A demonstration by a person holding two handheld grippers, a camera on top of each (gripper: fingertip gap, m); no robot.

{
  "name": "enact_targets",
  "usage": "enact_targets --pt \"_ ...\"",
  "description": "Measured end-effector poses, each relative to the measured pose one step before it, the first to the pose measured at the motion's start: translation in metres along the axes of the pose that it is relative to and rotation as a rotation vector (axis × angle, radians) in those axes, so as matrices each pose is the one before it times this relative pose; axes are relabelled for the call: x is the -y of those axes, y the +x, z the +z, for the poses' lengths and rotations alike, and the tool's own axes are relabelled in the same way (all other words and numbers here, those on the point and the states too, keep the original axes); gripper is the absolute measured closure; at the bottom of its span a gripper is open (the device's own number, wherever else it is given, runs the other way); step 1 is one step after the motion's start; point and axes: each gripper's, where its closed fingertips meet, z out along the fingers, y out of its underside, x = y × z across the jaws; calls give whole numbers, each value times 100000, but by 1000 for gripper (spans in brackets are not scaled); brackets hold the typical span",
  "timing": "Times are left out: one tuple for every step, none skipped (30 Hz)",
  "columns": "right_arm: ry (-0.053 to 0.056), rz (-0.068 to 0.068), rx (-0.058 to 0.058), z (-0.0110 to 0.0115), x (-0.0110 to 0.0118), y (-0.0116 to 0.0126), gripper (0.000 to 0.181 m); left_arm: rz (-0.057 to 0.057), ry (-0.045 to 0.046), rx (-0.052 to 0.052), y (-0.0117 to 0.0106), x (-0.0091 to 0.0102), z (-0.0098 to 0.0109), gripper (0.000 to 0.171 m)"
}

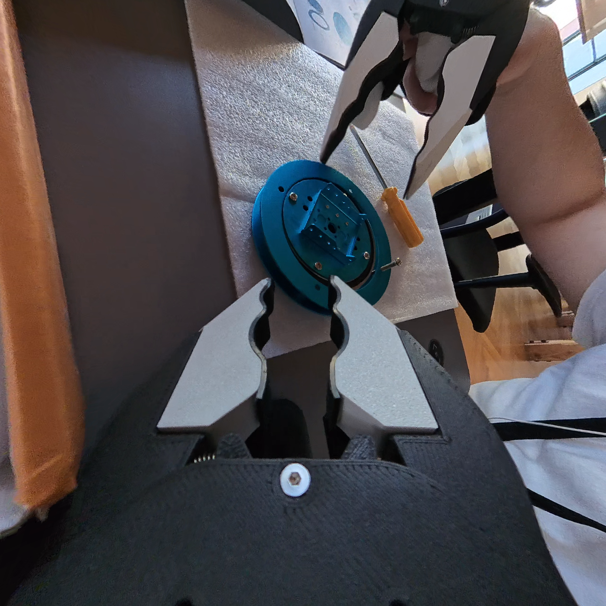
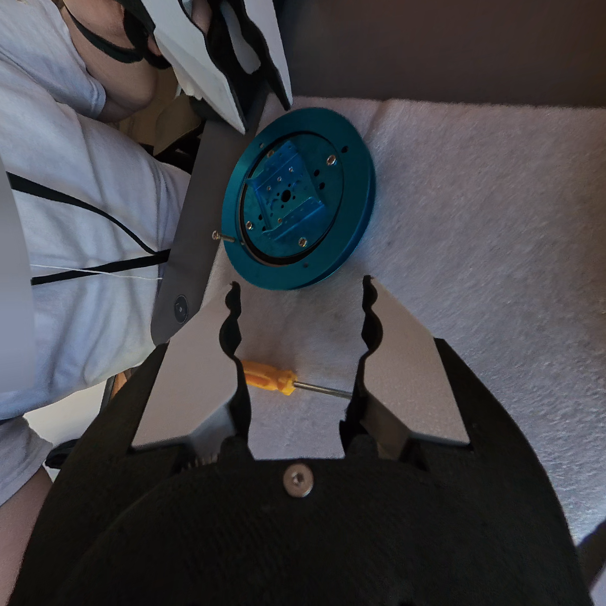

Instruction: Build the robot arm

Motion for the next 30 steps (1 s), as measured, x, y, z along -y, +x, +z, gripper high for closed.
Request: enact_targets --pt "1337 -888 -351 -93 452 204 107 -240 285 -490 3 140 52 141" --pt "1702 -1917 -531 -94 565 200 110 -124 238 -123 -20 76 84 142" --pt "2119 -2567 -1019 -89 681 259 111 104 -421 95 -11 -63 123 142" --pt "1869 -2894 -1122 -60 684 278 114 571 -908 445 -7 -177 133 141" --pt "1632 -3435 82 -32 733 92 118 794 -789 1458 -157 -177 108 139" --pt "2046 -3744 1456 38 812 -118 122 717 -374 1702 -159 -150 75 138" --pt "1467 -3171 1237 117 739 4 123 616 -79 898 7 -121 40 138" --pt "-389 -2777 2088 202 444 -3 123 837 -94 285 135 -103 10 138" --pt "-1908 -2334 3223 250 163 -63 123 1136 135 699 81 -61 -14 137" --pt "-2180 -2081 3543 263 68 -56 122 1575 402 1269 3 -24 -57 136" --pt "-2008 -2131 3235 281 49 -31 118 2039 278 1850 -63 -50 -62 136" --pt "-2239 -2509 2952 286 -34 -30 113 2258 550 2267 -89 -43 -67 136" --pt "-2313 -2093 1754 285 -72 127 108 2289 1371 2251 -45 26 -59 136" --pt "-2485 -1373 1543 244 -83 185 106 2707 1227 2081 39 -19 -8 134" --pt "-1673 -706 2966 215 -7 12 107 3412 654 1876 108 -49 2 132" --pt "-879 -253 4285 212 44 -228 106 3855 775 1685 174 -5 -20 130" --pt "-758 -286 2562 169 72 24 103 4130 969 1578 181 74 -67 126" --pt "-428 -336 3 110 115 423 97 4002 700 1643 122 92 -96 122" --pt "-320 -311 339 67 122 343 96 3542 301 1658 21 65 -87 114" --pt "-96 156 1308 67 143 142 96 2825 -265 1523 -34 -22 -31 108" --pt "66 399 1420 60 136 70 97 1972 -737 961 -20 -123 49 104" --pt "93 160 1456 61 132 -16 98 940 -835 -801 205 -165 118 100" --pt "-387 136 1277 89 -5 -33 100 306 -792 -2348 411 -134 146 97" --pt "-1247 345 1077 105 -155 -34 100 213 -923 -1320 244 -138 117 95" --pt "-1293 245 919 92 -182 -38 102 530 -508 -34 45 -50 59 93" --pt "-419 63 969 41 -44 -86 105 788 -19 249 33 41 23 93" --pt "522 116 636 12 79 -23 107 891 32 380 38 61 32 93" --pt "309 243 701 17 46 -29 109 1060 -22 348 82 41 72 93" --pt "137 111 1142 13 23 -104 114 1014 -74 -180 199 31 105 93" --pt "232 30 455 22 44 4 118 649 -118 -325 194 33 111 92"
